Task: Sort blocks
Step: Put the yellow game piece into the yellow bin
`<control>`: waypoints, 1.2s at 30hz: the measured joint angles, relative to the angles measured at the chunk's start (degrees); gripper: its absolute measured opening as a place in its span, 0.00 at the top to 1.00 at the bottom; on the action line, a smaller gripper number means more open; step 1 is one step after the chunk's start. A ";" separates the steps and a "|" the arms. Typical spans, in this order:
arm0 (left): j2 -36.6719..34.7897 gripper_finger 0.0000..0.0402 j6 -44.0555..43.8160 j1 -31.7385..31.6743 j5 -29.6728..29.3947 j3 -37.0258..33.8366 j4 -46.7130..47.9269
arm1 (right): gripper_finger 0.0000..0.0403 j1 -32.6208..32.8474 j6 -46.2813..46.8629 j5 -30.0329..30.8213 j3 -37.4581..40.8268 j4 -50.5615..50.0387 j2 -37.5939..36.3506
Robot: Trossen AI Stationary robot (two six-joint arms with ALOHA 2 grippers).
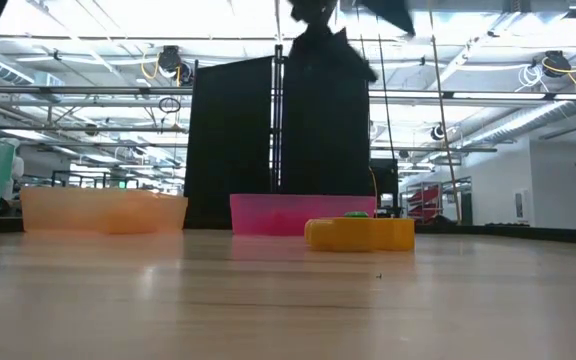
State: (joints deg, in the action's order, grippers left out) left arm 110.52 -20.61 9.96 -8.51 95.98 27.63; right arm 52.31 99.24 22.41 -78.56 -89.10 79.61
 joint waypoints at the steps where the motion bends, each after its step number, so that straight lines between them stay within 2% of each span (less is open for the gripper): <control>1: 0.00 0.12 -1.22 0.06 -0.02 0.00 -1.35 | 1.00 0.46 0.41 0.00 0.00 0.02 0.00; 5: -0.02 0.12 -3.91 -0.08 -1.63 0.00 -3.27 | 1.00 2.09 0.66 0.00 0.00 0.07 -0.01; 8: -0.02 0.12 -15.10 -1.12 -6.21 0.02 2.60 | 1.00 3.03 1.51 0.00 0.00 0.16 -0.02; 10: 0.11 0.12 -24.22 -2.49 -7.07 0.02 7.35 | 1.00 3.70 2.15 0.00 0.00 0.17 0.00; 14: 1.67 0.12 -35.73 -3.71 -7.36 0.02 11.82 | 1.00 4.61 2.34 0.04 0.00 0.11 -0.02; 20: 6.25 0.12 -49.11 -1.69 -5.42 0.02 10.47 | 1.00 5.80 2.32 0.12 0.02 0.51 -0.05; 28: 11.10 0.12 -60.63 1.19 -4.23 0.00 11.38 | 1.00 7.71 2.32 0.27 0.02 1.01 -0.04; 36: 13.38 0.12 -64.41 -0.17 -6.53 0.02 9.08 | 1.00 9.19 1.99 0.57 0.02 0.95 -0.04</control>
State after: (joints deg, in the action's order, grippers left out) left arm 123.90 -85.02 9.79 -15.04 96.01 36.70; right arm 61.50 101.23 22.98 -78.54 -88.15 79.57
